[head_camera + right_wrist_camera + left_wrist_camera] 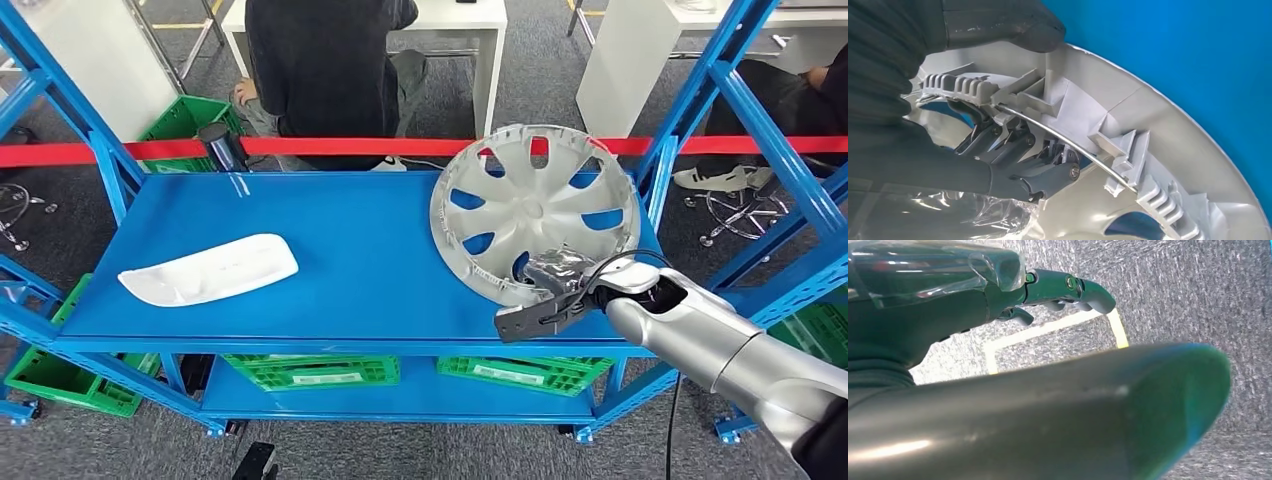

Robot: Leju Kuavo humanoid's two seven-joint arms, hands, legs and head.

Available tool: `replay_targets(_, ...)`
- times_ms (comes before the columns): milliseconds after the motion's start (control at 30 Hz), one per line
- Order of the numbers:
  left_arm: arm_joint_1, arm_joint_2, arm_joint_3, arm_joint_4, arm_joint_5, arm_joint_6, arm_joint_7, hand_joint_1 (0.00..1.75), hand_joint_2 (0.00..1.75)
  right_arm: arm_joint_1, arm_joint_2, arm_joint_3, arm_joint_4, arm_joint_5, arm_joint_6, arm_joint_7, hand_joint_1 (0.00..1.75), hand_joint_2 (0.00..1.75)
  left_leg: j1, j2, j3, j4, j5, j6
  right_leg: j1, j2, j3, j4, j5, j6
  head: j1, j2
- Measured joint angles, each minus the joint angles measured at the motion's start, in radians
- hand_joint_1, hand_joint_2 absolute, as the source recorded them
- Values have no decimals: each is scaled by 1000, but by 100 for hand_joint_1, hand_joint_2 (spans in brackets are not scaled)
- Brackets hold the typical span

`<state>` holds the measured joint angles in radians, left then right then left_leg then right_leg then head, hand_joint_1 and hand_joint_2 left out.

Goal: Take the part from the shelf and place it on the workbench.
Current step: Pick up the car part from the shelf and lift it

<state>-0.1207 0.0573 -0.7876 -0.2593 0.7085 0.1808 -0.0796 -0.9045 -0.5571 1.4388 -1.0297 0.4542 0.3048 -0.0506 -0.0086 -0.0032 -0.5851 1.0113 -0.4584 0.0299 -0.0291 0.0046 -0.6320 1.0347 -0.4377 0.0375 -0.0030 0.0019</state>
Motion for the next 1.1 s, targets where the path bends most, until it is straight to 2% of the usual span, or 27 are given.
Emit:
replay_targets(67, 3, 0, 1, 0, 1, -1, -5, 0, 0, 1, 5, -24, -9, -4, -30, 7, 175, 175, 3, 0, -4, 8, -7, -5, -4, 2, -2, 1, 0, -13, 0, 0)
replay_targets(100, 4, 0, 2, 0, 1, -2, -8, 0, 0, 0, 7, -39, -16, -5, -42, 11, 175, 175, 5, 1, -12, 26, -21, -10, -6, 2, -2, 1, 0, -19, -1, 0)
replay_targets(167, 4, -1, 3, 0, 1, -2, -10, 0, 0, -2, 12, -74, -34, -5, -63, 17, 175, 175, 10, 2, -55, 122, -76, -23, -7, 3, -1, 0, 0, -29, -1, 0)
replay_targets(233, 4, -1, 4, 0, 1, -2, -11, 0, 0, -4, 15, -99, -48, -3, -75, 20, 175, 175, 14, 2, -122, 256, -129, -31, -4, 3, 0, 0, 0, -33, -2, 0)
replay_targets(267, 5, -1, 4, 0, 1, -2, -12, 0, 0, -4, 16, -108, -55, -3, -81, 21, 175, 175, 15, 2, -142, 292, -133, -31, -2, 3, 0, 0, -1, -33, -2, 0)
replay_targets(300, 5, -2, 4, 0, 1, -2, -13, 0, 0, -3, 17, -117, -63, -3, -88, 21, 175, 175, 15, 2, -146, 291, -119, -29, 0, 4, 1, 0, -1, -33, -2, 0)
replay_targets(333, 5, -2, 4, 0, 1, -2, -14, 0, 0, -1, 19, -128, -72, -3, -100, 21, 175, 175, 14, 2, -128, 247, -86, -23, 3, 5, 3, 0, -1, -34, -2, 0)
replay_targets(400, 5, 0, 5, 0, 1, -2, -21, 0, 0, 5, 25, -165, -102, -3, -135, 21, 175, 175, 8, 1, -63, 104, -15, -1, 7, 8, 4, -1, -1, -33, -1, 0)
replay_targets(433, 5, 1, 6, 0, 1, -2, -25, 0, 0, 9, 29, -189, -121, -4, -159, 21, 175, 175, 3, 1, -38, 48, 5, 10, 8, 9, 3, -2, 0, -32, -1, 0)
replay_targets(467, 6, 2, 6, 0, 1, -2, -30, 0, 0, 14, 34, -215, -143, -4, -185, 21, 175, 175, -2, 1, -23, 17, 12, 18, 7, 9, 2, -3, 0, -31, -1, 0)
replay_targets(533, 9, 2, 6, 0, 1, -2, -37, 0, 0, 33, 44, -267, -188, -6, -231, 16, 175, 175, -7, 3, -17, 2, 12, 24, 8, 9, 4, -9, 3, -26, -1, 0)
replay_targets(600, 13, 0, 7, 0, 2, -2, -43, 0, 0, 62, 55, -324, -241, -8, -261, 9, 175, 175, -2, 6, -2, -23, 24, 28, 10, 5, 0, 1, -6, -25, -1, 0)
replay_targets(633, 14, -1, 8, 0, 2, -1, -47, 0, 0, 78, 61, -353, -266, -14, -271, 2, 175, 175, 1, 7, 5, -36, 30, 30, 12, 4, -13, 29, -21, -27, 0, 0)
replay_targets(700, 17, -5, 11, 0, 2, 0, -53, 0, 0, 114, 75, -413, -312, -51, -278, -27, 175, 175, 3, 7, 10, -46, 36, 33, 12, 2, -67, 150, -75, -34, 0, 0)
replay_targets(733, 19, -6, 13, 0, 1, 1, -56, 0, 0, 136, 83, -441, -334, -81, -275, -47, 175, 175, 3, 6, 10, -45, 36, 33, 11, 2, -97, 216, -99, -33, 1, 0)
replay_targets(767, 21, -8, 13, 0, 0, 1, -60, 0, 0, 162, 92, -469, -356, -114, -267, -68, 175, 175, 3, 4, 10, -45, 36, 32, 10, 2, -116, 259, -111, -29, 1, 0)
replay_targets(800, 24, -10, 14, 0, 0, 2, -63, 0, 0, 189, 101, -495, -375, -147, -256, -87, 175, 175, 3, 3, 10, -44, 35, 31, 8, 1, -118, 265, -109, -21, 1, 0)
replay_targets(833, 26, -11, 14, 0, -1, 1, -66, 0, 44, 213, 110, -520, -394, -182, -238, -105, 175, 175, 4, 2, 10, -41, 33, 28, 5, 0, -99, 227, -92, -11, 1, 0)
replay_targets(867, 27, -13, 14, 0, -1, 1, -69, 0, 87, 235, 121, -546, -414, -220, -215, -123, 175, 175, 5, 0, 10, -36, 30, 24, 3, -2, -64, 159, -65, -1, 1, 0)
replay_targets(900, 27, -13, 14, 0, -1, 1, -71, 0, 131, 255, 133, -572, -435, -261, -186, -141, 175, 175, 4, 0, 7, -29, 25, 17, 2, -5, -27, 90, -43, 4, 1, 0)
replay_targets(933, 28, -13, 15, 0, -1, 1, -73, 0, 175, 273, 146, -597, -458, -306, -152, -161, 175, 175, 3, 0, 3, -19, 20, 9, 1, -5, 1, 36, -27, 3, 0, 0)
replay_targets(967, 29, -12, 15, 0, -1, 1, -75, 0, 175, 290, 159, -618, -479, -348, -117, -180, 175, 175, 1, 0, -1, -11, 15, 3, 2, -5, 17, 5, -19, -3, -1, 0)
replay_targets(1033, 32, -10, 16, 1, 0, 1, -81, 0, 175, 317, 183, -649, -514, -424, -54, -210, 175, 175, 1, 2, -6, -4, 12, -4, 5, 0, 20, -3, -18, -19, -1, 0)
replay_targets(1100, 36, -9, 16, 1, 1, 3, -87, 0, 175, 336, 205, -672, -542, -485, -2, -229, 175, 175, 5, 2, -14, 8, 0, -11, 2, 1, 21, -4, -17, -29, -1, 0)
